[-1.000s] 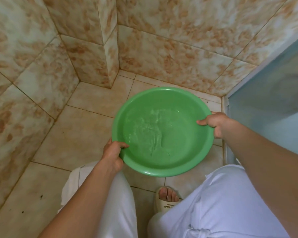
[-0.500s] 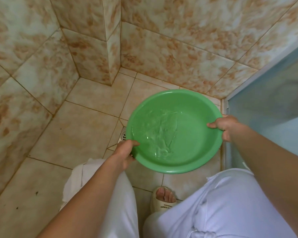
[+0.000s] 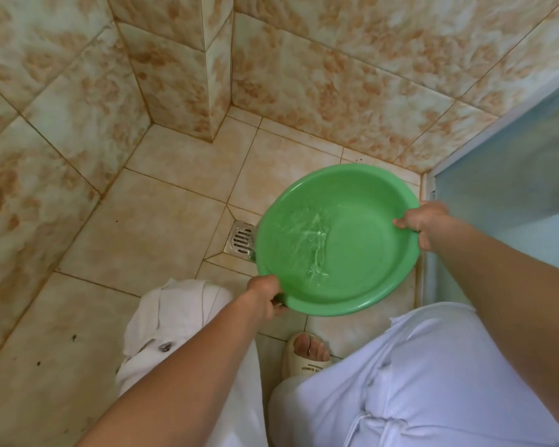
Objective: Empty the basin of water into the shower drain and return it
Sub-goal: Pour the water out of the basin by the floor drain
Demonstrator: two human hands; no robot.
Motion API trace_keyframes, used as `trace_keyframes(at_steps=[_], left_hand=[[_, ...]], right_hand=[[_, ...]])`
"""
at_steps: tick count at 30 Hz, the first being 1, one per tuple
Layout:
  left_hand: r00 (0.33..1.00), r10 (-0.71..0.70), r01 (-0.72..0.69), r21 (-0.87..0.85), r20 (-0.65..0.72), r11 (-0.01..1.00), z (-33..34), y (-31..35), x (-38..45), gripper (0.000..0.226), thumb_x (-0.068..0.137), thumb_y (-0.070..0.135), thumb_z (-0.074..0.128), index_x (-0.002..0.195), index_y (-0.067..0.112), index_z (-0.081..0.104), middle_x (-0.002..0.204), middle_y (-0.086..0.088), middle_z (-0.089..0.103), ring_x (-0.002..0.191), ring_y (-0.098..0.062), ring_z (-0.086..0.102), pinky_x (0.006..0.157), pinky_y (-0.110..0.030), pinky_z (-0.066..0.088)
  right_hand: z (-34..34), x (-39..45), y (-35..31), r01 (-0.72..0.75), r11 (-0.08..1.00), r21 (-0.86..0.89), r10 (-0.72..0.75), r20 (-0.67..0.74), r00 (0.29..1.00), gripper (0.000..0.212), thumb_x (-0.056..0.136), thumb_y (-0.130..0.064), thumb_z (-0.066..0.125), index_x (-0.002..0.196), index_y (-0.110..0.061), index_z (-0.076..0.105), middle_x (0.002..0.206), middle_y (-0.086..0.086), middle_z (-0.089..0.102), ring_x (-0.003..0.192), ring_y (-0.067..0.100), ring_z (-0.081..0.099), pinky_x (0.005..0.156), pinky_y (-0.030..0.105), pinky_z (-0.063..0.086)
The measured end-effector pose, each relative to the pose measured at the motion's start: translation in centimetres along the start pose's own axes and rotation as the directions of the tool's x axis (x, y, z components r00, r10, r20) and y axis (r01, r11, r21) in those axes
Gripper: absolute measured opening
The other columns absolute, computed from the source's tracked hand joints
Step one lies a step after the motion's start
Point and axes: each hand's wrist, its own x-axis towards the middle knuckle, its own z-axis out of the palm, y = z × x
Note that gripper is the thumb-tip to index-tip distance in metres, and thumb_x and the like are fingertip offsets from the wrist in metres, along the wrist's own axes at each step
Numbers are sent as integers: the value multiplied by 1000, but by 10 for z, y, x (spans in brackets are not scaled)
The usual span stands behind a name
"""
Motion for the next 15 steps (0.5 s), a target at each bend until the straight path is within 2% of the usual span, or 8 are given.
trace_keyframes(at_steps=[2, 4, 7, 10, 15], left_hand=[[1000, -3, 3, 36, -1, 999, -2, -1, 2, 35, 90, -13, 40, 112, 3, 62, 96, -14, 68, 83, -28, 66, 61, -40, 56], [1000, -10, 10, 76, 2, 997, -1, -3, 4, 35, 91, -12, 39, 112, 4, 61, 101, -14, 68, 79, -26, 65, 59, -39, 55], [1000, -25, 25, 105, 2, 994, -3, -7, 9, 30, 90, -13, 40, 104, 4, 61, 100, -15, 68, 82, -28, 66, 70, -42, 57], [999, -36, 35, 92, 3, 995, -5, -6, 11, 29, 89, -14, 40, 93, 6, 60, 87, -12, 67, 74, -25, 65, 58, -40, 55], [1000, -15, 16, 97, -16, 995, -7, -5, 8, 32, 89, -13, 39, 105, 6, 61, 87, -12, 67, 76, -26, 65, 53, -38, 53]], right_hand=[[5, 0, -1, 17, 999, -38, -16, 9, 1000, 60, 75, 7, 74, 130, 0, 52, 125, 21, 62, 108, 39, 63, 92, 56, 51], [9, 2, -3, 31, 997, -75, -30, 10, 999, 63, 74, 6, 76, 131, -1, 51, 127, 20, 61, 110, 38, 62, 94, 55, 51], [12, -1, -4, 36, 995, -96, -37, -3, 999, 53, 73, 6, 76, 122, 3, 56, 120, 22, 64, 104, 38, 64, 91, 53, 52], [14, -3, -4, 33, 995, -96, -32, 6, 999, 50, 73, 6, 76, 120, 3, 57, 118, 22, 64, 102, 39, 64, 91, 54, 53], [15, -4, -6, 27, 996, -86, -22, 59, 998, 49, 75, 3, 75, 121, 1, 57, 118, 22, 65, 100, 38, 65, 89, 55, 53]])
